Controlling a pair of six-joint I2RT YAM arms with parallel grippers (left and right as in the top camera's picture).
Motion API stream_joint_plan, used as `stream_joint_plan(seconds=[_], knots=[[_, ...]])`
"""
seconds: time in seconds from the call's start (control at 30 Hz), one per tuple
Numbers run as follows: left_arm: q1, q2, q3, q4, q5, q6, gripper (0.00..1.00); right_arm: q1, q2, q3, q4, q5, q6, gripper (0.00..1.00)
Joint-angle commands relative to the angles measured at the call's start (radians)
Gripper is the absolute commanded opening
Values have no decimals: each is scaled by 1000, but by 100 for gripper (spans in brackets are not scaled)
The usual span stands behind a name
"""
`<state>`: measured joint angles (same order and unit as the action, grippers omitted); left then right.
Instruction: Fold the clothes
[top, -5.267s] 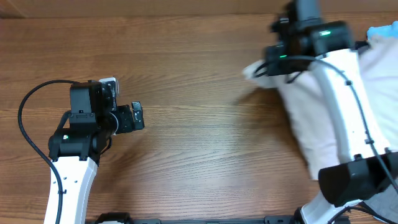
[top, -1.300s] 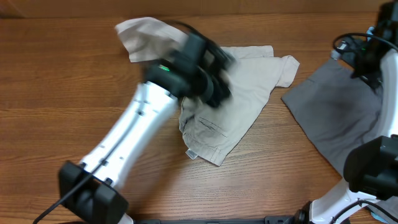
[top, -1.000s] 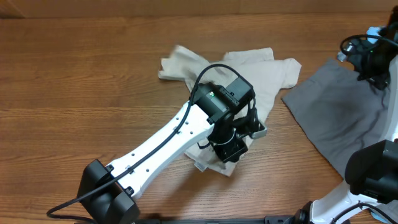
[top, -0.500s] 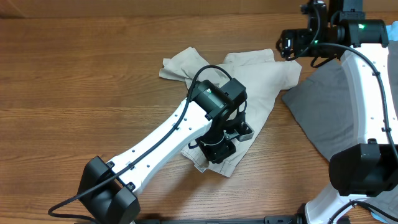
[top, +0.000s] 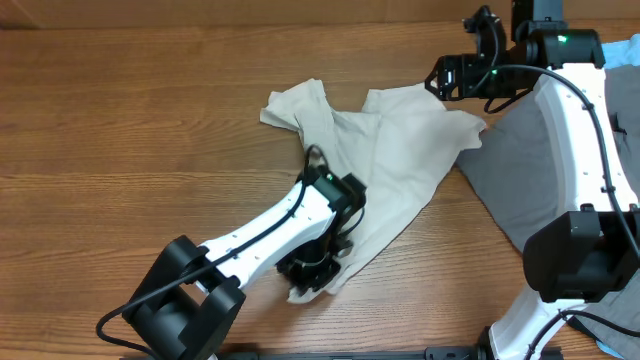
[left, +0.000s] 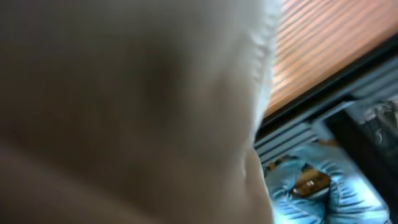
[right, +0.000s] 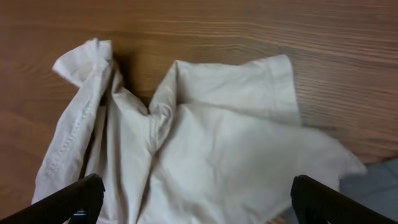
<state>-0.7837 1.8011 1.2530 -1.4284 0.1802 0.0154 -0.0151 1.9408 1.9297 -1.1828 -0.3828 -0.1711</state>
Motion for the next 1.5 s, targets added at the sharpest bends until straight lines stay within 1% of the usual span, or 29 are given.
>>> stream_joint_plan(seconds=[0.0,0.13,0.17,0.2,0.27,0.43,0.6,0.7,0.83,1.0,1.17,1.33,1.43,1.47], knots=[[5,10,-93,43,-90,-198,4,44,5,16,4,-67,-70,100],[5,10,-104,55,-98,-241,4,80,27,16,1,-68,-70,100],[5,10,-104,57,-112,-272,4,89,36,16,-3,-77,-63,100],[5,10,-107,57,-140,-328,4,111,67,16,-16,-123,-65,100],[5,10,-111,59,-153,-359,4,130,92,16,-18,-135,-66,100],[5,10,-119,69,-154,-360,4,177,144,16,47,-135,-119,100],[5,10,-119,87,-155,-360,4,200,149,16,133,-135,-163,100],[5,10,-120,104,-156,-367,4,207,149,16,181,-135,-163,100],[5,10,-120,105,-213,-453,4,227,151,16,206,-135,-180,100],[5,10,-126,89,-244,-515,4,255,171,16,220,-135,-200,100],[10,10,-194,80,-322,-603,4,263,211,16,241,-136,-199,100],[87,10,-222,79,-389,-701,4,263,224,16,255,-135,-196,100],[206,10,-222,93,-432,-730,4,263,224,16,278,-135,-195,100],[269,10,-222,123,-444,-730,4,263,224,16,285,-135,-192,100]])
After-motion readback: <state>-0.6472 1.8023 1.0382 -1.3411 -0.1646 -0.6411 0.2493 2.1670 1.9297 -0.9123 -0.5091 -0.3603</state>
